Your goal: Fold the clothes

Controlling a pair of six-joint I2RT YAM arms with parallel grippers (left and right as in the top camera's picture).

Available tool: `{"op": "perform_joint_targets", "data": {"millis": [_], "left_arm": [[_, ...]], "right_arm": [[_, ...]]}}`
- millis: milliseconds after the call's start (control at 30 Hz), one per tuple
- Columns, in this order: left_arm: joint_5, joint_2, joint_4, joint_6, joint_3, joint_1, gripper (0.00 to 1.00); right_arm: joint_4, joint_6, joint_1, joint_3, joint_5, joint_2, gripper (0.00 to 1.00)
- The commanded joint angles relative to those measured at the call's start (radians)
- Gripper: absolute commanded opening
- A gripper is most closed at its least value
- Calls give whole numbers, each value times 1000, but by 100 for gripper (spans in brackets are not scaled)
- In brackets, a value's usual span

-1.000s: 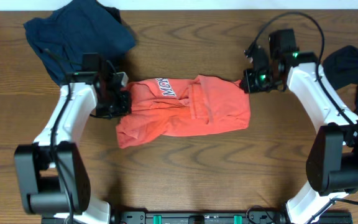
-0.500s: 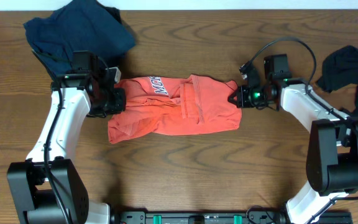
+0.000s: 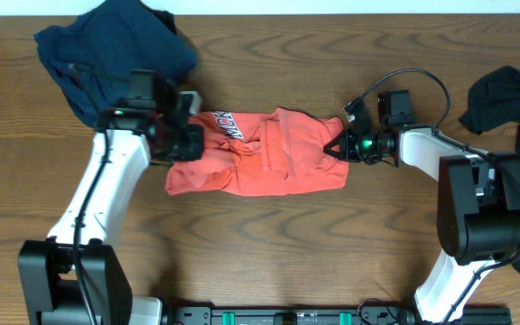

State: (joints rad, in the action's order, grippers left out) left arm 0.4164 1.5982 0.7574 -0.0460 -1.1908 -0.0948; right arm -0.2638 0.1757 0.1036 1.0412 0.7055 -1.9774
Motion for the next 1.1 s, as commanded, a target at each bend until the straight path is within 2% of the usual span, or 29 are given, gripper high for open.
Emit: {"op": "perform_joint_targets", "data": {"millis": [0,267,533,800,1067], "left_arm": [[21,-21,-39,34,-36,-72,6],[18,-18,-216,68,-36,-286,6],[-51,54,-374,71,-36,-472,6],[-50,198,-565,133,-36,-562,6],[-51,215,-668,135,-36,-620,6]], "right_arm": [[-18,11,9,-21,-53,-74,1],[-20,11,9,-21,-53,-74,1],[-32,11,9,-21,-49,-74,1],[-43,10,9,-21,-50,-74,1],[-43,11,9,-21,-50,-74,1]]}}
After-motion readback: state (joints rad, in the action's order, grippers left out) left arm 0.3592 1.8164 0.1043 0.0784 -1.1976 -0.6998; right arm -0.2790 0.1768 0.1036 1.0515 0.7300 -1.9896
